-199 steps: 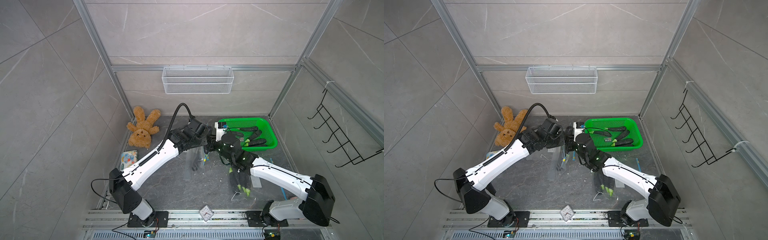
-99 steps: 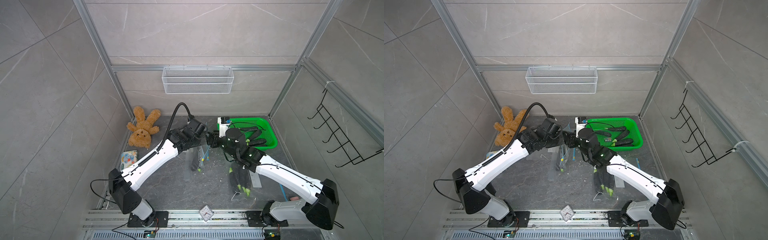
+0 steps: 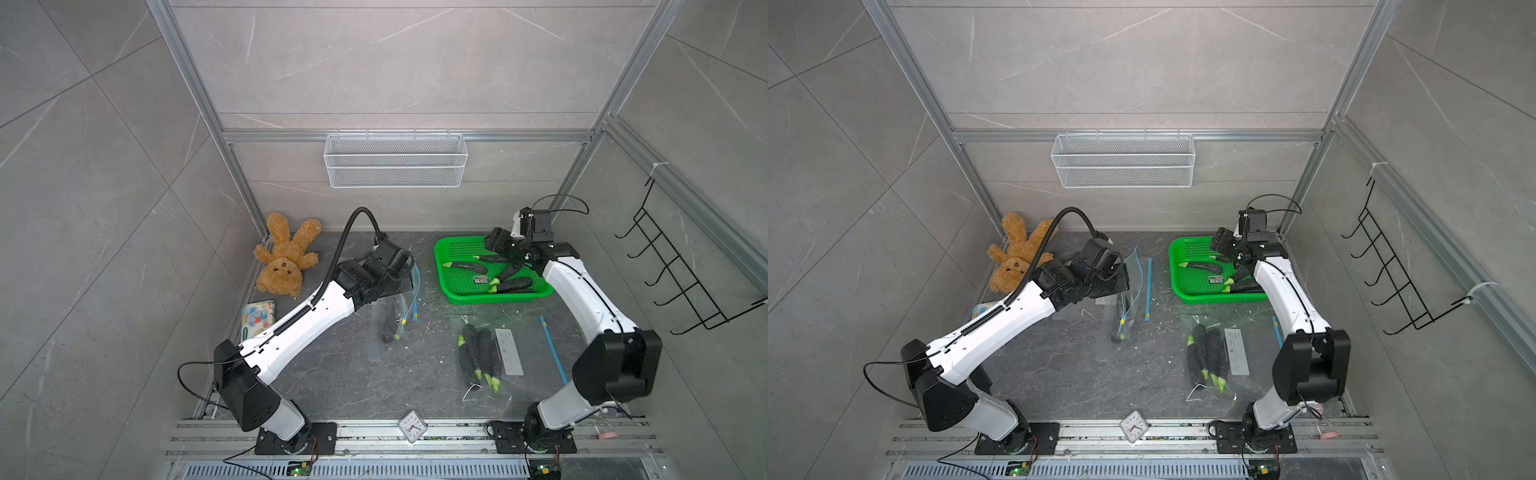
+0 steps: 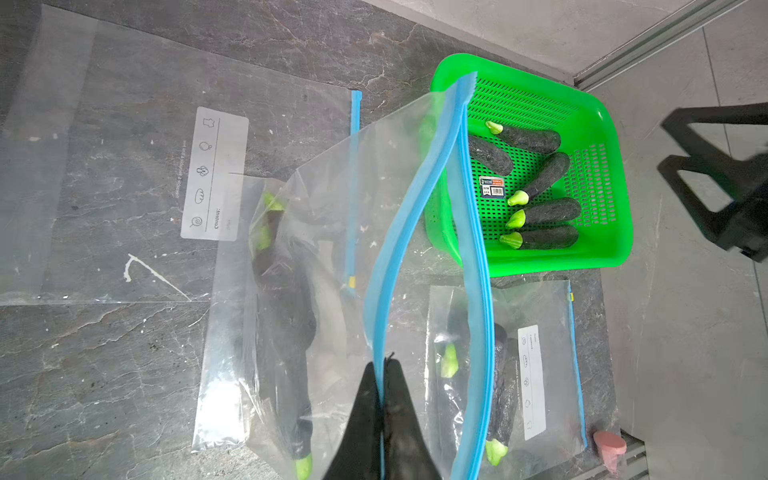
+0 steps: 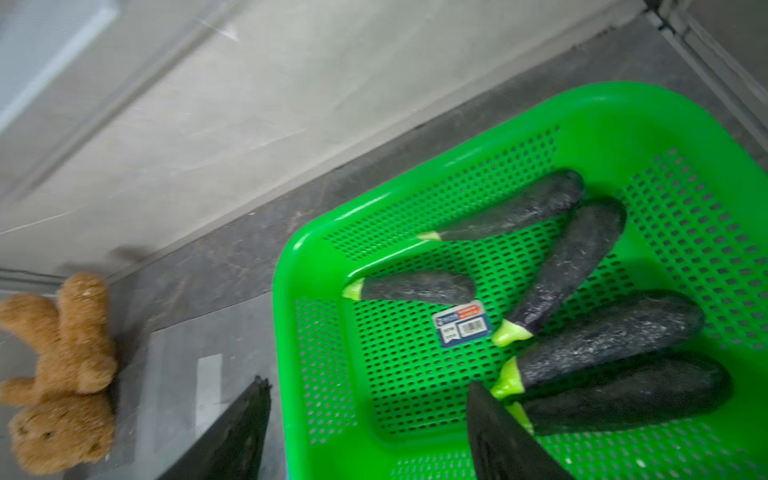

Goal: Place the eggplant in a zip-top bag and seal the zipper
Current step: Place the eggplant in the zipper food storage bag, then pick up the eggplant from the basket.

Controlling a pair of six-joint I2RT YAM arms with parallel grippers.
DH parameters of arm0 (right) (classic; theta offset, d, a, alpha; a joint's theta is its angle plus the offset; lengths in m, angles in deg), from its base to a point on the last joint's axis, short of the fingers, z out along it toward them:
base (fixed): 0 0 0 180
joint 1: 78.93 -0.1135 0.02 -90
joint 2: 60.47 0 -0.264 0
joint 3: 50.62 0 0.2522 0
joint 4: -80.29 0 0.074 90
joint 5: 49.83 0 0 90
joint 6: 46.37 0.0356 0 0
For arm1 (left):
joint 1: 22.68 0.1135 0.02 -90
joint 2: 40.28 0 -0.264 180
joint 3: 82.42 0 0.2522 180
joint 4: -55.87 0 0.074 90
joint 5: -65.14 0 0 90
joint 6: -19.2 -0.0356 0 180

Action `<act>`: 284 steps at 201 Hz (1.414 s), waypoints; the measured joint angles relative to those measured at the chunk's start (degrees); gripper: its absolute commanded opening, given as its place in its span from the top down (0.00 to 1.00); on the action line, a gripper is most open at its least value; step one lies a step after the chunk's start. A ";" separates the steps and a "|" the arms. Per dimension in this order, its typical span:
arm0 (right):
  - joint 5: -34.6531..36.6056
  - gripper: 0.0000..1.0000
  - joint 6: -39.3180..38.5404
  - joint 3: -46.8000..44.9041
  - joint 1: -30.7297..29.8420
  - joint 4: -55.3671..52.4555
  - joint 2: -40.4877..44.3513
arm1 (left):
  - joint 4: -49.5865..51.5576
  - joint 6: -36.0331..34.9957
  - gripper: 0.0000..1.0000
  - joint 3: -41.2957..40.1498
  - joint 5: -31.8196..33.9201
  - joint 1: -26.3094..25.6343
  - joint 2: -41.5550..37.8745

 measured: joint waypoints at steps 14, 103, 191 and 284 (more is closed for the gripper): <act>-0.83 0.29 -0.72 2.29 1.64 -1.22 -5.95 | -0.02 0.00 1.00 -0.07 0.00 0.00 -0.02; 4.68 0.31 -1.33 13.81 5.66 -11.47 -22.56 | -0.52 -0.02 1.00 -0.44 -0.02 0.11 -0.04; 8.87 0.43 -1.14 22.77 9.07 -14.10 -33.14 | -2.10 -0.02 1.00 -1.05 -0.24 0.66 0.02; 8.55 0.69 -1.07 28.94 9.44 -16.70 -39.34 | -2.51 -0.02 1.00 -1.05 -0.37 0.70 0.37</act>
